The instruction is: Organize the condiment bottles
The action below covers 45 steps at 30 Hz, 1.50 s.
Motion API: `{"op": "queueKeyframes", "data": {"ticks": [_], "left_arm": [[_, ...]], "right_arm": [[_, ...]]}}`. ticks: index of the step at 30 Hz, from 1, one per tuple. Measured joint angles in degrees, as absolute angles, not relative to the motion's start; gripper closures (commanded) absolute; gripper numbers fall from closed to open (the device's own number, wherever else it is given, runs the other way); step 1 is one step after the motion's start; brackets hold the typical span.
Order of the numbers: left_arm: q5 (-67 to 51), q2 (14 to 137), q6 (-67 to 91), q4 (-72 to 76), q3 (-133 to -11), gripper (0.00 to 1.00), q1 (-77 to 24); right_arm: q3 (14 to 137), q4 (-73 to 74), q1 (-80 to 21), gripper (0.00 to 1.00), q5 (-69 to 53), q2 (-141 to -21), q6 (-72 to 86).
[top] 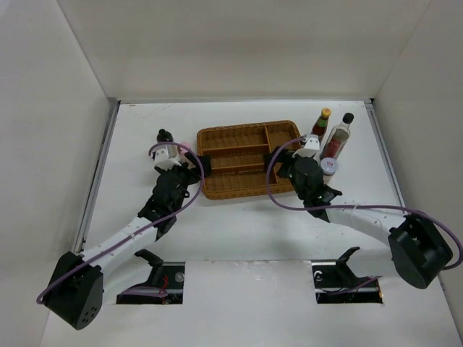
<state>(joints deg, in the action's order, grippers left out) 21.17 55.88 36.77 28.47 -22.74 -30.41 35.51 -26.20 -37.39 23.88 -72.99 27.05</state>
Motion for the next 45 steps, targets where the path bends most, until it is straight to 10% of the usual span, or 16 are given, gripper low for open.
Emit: {"op": "queueKeyframes", "data": {"ticks": [9, 13, 16, 20, 23, 30, 45], "left_arm": [[22.11, 54.92, 33.71, 25.71, -25.26, 0.00, -28.49], [25.10, 54.26, 30.02, 25.06, -29.69, 0.00, -28.25], [26.87, 53.34, 27.75, 25.02, -32.49, 0.00, -27.14], [27.46, 53.82, 25.06, 24.34, -37.08, 0.76, -23.99], [28.56, 54.81, 23.07, 21.82, -41.01, 0.70, -22.92], [35.77, 59.16, 21.17, 13.98, -44.84, 0.22, -20.03], [41.54, 73.71, 21.41, 2.79, -45.10, 0.15, -16.99]], "right_arm": [[31.73, -32.38, -39.31, 0.00, 22.59, -73.36, 28.47], [29.34, -35.29, -40.14, 0.73, 18.33, -73.32, 29.19], [28.42, -36.75, -40.14, 0.88, 15.46, -73.23, 30.02], [28.27, -37.41, -40.10, 0.86, 13.80, -73.23, 30.30], [28.27, -37.82, -40.10, 0.78, 13.26, -73.23, 30.35], [28.01, -37.91, -39.22, 0.41, 13.02, -73.23, 31.16], [28.01, -38.02, -39.05, 0.31, 11.25, -75.20, 31.22]]}}
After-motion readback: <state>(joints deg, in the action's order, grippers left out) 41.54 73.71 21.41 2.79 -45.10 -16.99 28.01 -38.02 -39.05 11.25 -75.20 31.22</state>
